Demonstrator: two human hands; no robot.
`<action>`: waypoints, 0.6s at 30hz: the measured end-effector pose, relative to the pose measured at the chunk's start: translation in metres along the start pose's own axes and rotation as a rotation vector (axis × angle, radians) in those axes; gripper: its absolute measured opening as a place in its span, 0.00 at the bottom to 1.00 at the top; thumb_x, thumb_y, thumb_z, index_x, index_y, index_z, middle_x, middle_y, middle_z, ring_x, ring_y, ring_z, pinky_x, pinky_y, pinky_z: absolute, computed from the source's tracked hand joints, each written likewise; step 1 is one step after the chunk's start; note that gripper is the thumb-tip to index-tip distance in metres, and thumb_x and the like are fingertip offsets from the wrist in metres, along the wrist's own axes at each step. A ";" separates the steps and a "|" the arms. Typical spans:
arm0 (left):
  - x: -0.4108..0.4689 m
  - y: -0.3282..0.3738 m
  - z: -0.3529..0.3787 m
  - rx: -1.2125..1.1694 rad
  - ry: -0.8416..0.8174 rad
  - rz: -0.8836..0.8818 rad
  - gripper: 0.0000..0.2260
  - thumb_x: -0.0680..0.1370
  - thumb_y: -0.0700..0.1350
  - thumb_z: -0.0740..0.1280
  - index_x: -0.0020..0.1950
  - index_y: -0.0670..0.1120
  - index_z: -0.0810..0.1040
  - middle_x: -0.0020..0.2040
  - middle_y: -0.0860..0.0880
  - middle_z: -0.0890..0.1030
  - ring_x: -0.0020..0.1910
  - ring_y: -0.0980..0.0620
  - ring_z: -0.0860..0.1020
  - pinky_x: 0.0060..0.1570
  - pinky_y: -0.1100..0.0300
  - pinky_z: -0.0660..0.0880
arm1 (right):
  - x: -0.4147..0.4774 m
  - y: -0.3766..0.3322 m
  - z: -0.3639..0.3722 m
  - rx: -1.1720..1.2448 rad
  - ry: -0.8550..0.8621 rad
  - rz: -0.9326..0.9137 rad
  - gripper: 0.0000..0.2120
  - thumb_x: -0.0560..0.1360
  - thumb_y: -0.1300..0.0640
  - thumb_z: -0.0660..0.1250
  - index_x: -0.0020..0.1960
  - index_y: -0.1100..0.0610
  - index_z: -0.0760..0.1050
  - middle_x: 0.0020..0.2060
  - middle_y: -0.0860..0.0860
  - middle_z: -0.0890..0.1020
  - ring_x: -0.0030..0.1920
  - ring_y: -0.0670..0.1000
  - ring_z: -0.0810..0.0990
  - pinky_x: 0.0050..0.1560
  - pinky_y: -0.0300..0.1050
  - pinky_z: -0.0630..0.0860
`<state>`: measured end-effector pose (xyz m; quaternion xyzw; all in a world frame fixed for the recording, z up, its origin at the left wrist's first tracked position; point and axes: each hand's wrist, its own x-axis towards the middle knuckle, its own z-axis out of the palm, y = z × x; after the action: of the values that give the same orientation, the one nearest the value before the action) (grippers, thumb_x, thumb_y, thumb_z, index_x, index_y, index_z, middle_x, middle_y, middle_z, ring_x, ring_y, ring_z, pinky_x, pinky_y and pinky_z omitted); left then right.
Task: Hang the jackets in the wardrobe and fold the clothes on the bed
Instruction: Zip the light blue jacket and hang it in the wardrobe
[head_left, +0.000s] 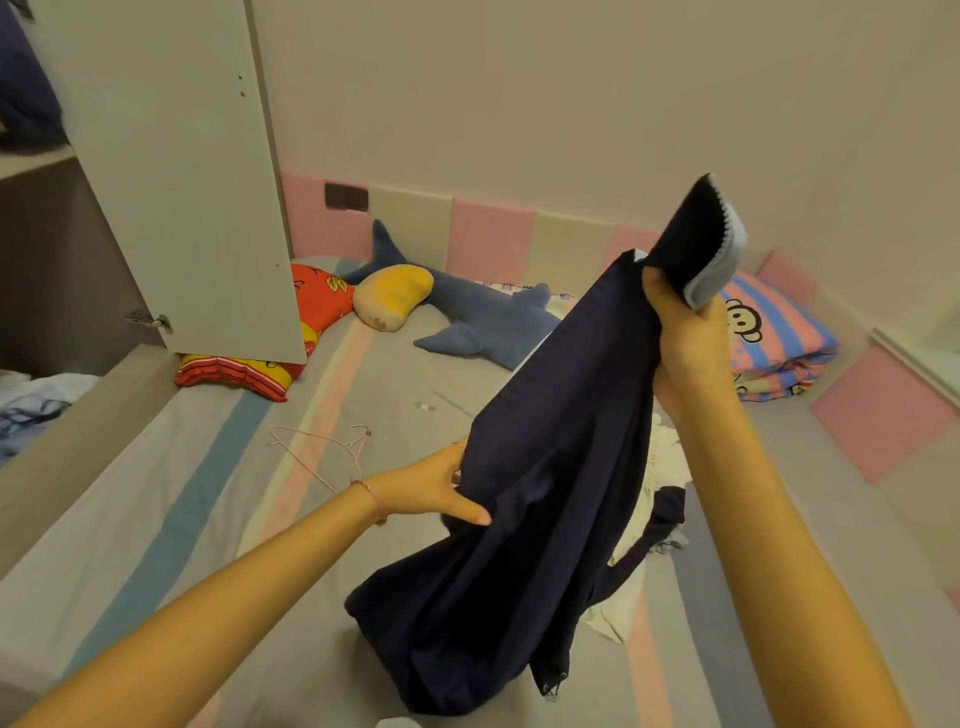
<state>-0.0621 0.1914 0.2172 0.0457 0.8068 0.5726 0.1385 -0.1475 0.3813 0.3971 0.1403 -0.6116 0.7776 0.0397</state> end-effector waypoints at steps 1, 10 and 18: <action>-0.004 -0.003 -0.001 0.014 -0.016 0.003 0.30 0.70 0.46 0.74 0.67 0.58 0.64 0.61 0.64 0.73 0.60 0.63 0.73 0.54 0.72 0.72 | 0.001 0.001 -0.003 0.012 0.015 0.016 0.06 0.77 0.59 0.66 0.45 0.49 0.75 0.38 0.43 0.81 0.35 0.37 0.81 0.37 0.33 0.77; -0.051 -0.027 -0.068 -0.065 0.762 -0.313 0.09 0.77 0.40 0.64 0.36 0.41 0.73 0.35 0.44 0.73 0.38 0.49 0.72 0.32 0.60 0.66 | 0.027 0.063 -0.042 -1.080 -0.284 -0.055 0.12 0.81 0.58 0.58 0.61 0.61 0.74 0.48 0.58 0.78 0.42 0.54 0.75 0.39 0.45 0.68; -0.071 0.135 -0.045 -0.174 0.704 0.043 0.03 0.74 0.42 0.65 0.42 0.42 0.74 0.37 0.48 0.77 0.36 0.53 0.75 0.30 0.67 0.71 | -0.019 0.033 -0.001 -0.858 -0.781 0.293 0.09 0.80 0.52 0.60 0.53 0.54 0.77 0.49 0.52 0.83 0.49 0.53 0.81 0.50 0.47 0.78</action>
<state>-0.0183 0.1797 0.3701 -0.1496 0.7521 0.6225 -0.1566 -0.1375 0.3765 0.3606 0.3016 -0.8532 0.3496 -0.2425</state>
